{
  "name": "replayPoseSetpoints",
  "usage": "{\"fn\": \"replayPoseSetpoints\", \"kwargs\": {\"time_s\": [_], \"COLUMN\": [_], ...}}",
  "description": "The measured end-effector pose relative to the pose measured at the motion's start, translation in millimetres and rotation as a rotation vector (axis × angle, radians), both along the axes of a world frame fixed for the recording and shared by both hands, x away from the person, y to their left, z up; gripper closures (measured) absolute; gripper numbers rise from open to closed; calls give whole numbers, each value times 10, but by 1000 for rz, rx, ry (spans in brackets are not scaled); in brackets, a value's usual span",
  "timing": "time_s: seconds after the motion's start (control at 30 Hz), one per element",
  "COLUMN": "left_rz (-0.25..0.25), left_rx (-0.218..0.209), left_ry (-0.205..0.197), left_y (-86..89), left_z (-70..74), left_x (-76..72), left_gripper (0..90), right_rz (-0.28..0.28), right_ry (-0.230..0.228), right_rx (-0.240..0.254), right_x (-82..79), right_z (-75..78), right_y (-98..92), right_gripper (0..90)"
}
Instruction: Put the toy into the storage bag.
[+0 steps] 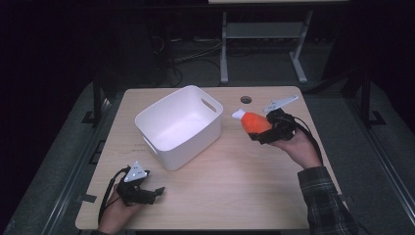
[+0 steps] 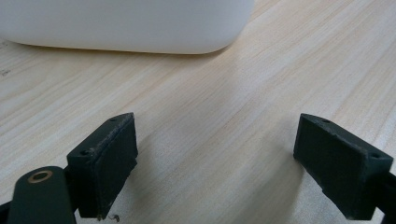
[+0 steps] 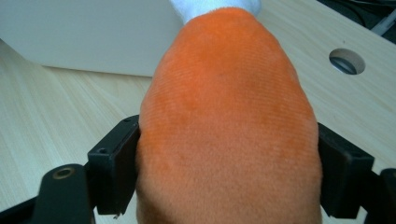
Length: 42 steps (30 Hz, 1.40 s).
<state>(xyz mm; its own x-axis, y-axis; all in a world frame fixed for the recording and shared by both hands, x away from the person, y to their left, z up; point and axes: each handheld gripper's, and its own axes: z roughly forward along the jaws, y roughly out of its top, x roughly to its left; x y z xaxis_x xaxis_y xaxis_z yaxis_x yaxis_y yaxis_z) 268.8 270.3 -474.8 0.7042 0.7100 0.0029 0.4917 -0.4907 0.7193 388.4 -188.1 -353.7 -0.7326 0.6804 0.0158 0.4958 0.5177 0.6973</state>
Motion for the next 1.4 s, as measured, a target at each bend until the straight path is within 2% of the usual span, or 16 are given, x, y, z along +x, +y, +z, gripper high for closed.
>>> {"fn": "replayPoseSetpoints", "kwargs": {"time_s": [0.3, 0.5, 1.07, 1.4], "left_rz": [0, 0, 0, 0], "left_rx": [1, 1, 2, 2], "left_ry": [0, -1, -1, -1], "left_y": [0, 0, 1, 1], "left_z": [0, 0, 0, 0], "left_x": [0, 0, 1, 1], "left_gripper": [126, 126, 126, 126], "right_rz": [25, 41, 88, 126], "right_ry": [-16, -25, -30, -41], "right_rx": [26, 23, 20, 16], "right_x": [7, 26, 75, 114], "right_z": [147, 230, 336, 381], "right_y": [73, 139, 348, 533], "right_gripper": [208, 208, 208, 208]}}
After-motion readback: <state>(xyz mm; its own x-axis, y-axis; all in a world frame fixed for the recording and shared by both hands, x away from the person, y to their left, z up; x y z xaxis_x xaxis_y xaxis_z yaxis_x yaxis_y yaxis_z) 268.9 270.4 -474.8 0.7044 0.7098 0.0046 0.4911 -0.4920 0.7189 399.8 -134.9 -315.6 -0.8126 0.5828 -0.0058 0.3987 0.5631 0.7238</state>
